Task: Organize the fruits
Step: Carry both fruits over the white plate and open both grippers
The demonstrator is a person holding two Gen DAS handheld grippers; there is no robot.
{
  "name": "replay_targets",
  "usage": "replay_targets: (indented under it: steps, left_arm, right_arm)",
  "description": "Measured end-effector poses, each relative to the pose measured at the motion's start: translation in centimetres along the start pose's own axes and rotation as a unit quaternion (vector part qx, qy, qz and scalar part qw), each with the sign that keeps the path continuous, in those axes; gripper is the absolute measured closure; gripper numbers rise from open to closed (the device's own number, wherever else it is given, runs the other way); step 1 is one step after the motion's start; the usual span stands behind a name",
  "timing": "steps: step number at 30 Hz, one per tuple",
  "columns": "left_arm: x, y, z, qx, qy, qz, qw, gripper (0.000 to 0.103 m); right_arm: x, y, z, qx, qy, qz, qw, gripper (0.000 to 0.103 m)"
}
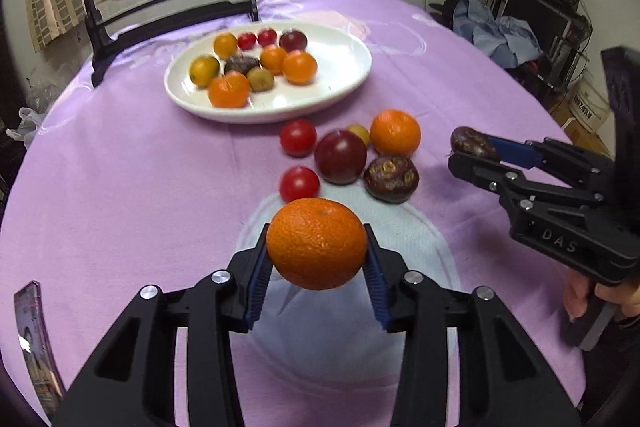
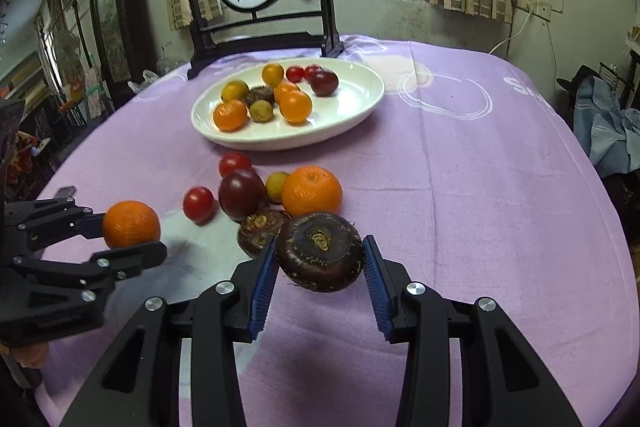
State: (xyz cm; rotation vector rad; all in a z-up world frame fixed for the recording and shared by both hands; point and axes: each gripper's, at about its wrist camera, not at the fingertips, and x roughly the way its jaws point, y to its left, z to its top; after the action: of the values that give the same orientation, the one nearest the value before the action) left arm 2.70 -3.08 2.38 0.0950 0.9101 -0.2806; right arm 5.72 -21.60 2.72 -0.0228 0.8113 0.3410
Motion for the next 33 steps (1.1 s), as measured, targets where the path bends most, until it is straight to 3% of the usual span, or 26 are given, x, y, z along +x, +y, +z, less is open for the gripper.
replay_targets:
  steps: [9, 13, 17, 23, 27, 28, 30, 33]
  left_arm:
    - [-0.5, 3.1, 6.3, -0.023, -0.041, 0.032, 0.9984, 0.061]
    - [1.8, 4.2, 9.2, -0.041, -0.039, 0.043, 0.9975, 0.061]
    - [5.2, 5.3, 11.3, -0.068, -0.016, 0.038, 0.9968, 0.061]
    - [9.3, 5.0, 12.6, -0.082, 0.014, 0.016, 0.9964, 0.061]
    - [10.9, 5.3, 13.8, -0.108, 0.014, 0.015, 0.9939, 0.060]
    - [11.0, 5.5, 14.1, -0.118, 0.014, 0.014, 0.9929, 0.059]
    - [10.8, 5.7, 14.5, -0.134, 0.014, 0.009, 0.9908, 0.046]
    - [9.4, 5.5, 14.7, -0.132, -0.005, 0.016, 0.9911, 0.041]
  right_arm:
    - [-0.5, 1.6, 6.4, -0.031, -0.037, 0.008, 0.999, 0.060]
    - [1.9, 1.9, 9.7, -0.036, -0.040, 0.005, 0.999, 0.060]
    - [6.1, 1.0, 11.4, -0.020, -0.011, -0.004, 1.000, 0.060]
    - [10.8, -1.3, 11.5, 0.014, 0.034, -0.010, 0.999, 0.060]
    - [12.0, -1.4, 11.5, -0.001, 0.032, -0.029, 0.999, 0.059]
    - [12.0, -1.7, 11.4, 0.002, 0.031, -0.027, 0.999, 0.054]
    - [11.7, -2.1, 11.4, 0.012, 0.026, -0.023, 0.999, 0.046]
    - [10.8, -2.4, 11.1, 0.016, 0.024, -0.022, 0.999, 0.046]
